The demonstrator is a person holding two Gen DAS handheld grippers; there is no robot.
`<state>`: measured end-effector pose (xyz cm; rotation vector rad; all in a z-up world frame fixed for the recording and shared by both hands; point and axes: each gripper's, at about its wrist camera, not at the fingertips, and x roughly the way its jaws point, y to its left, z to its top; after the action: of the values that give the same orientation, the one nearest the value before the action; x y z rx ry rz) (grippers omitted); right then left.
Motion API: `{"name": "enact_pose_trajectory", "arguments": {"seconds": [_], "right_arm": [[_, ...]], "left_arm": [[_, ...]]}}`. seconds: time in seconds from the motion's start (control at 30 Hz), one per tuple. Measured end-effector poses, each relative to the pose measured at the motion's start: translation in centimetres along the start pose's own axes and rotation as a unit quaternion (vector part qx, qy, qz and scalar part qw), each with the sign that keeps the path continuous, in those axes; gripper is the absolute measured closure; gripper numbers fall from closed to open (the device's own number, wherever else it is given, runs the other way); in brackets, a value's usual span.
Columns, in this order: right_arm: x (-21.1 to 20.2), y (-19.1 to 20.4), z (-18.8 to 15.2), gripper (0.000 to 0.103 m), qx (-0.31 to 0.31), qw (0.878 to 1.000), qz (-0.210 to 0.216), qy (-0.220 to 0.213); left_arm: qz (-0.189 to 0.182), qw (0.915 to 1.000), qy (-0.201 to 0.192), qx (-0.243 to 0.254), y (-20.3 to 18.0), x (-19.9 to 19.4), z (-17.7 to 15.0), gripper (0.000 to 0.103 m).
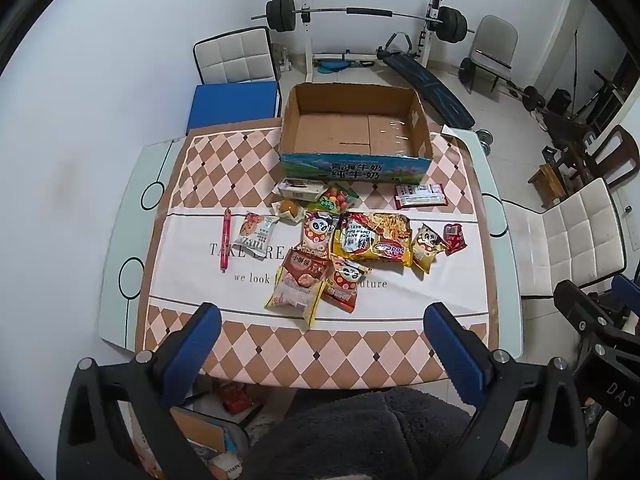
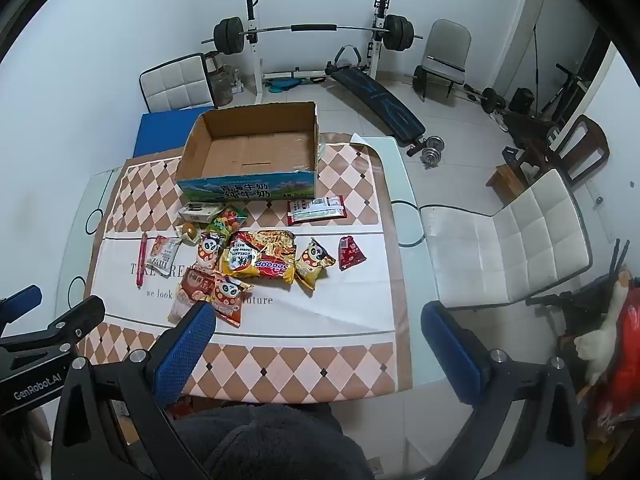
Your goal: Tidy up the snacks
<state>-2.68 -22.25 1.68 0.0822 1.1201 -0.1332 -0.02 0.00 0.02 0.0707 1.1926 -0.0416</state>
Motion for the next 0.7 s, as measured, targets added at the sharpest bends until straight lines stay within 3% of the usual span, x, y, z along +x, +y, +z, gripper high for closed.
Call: {"name": "enact_pose_trajectory", "arguments": {"seconds": [0.7], "right_arm": [[-0.7,0.0,-0.1,0.0,0.0,1.0,-0.001,-0.007]], "left_arm": [[0.0,1.0,-0.006,0.003,-0.4,-1.0,0.8,0.0]]}}
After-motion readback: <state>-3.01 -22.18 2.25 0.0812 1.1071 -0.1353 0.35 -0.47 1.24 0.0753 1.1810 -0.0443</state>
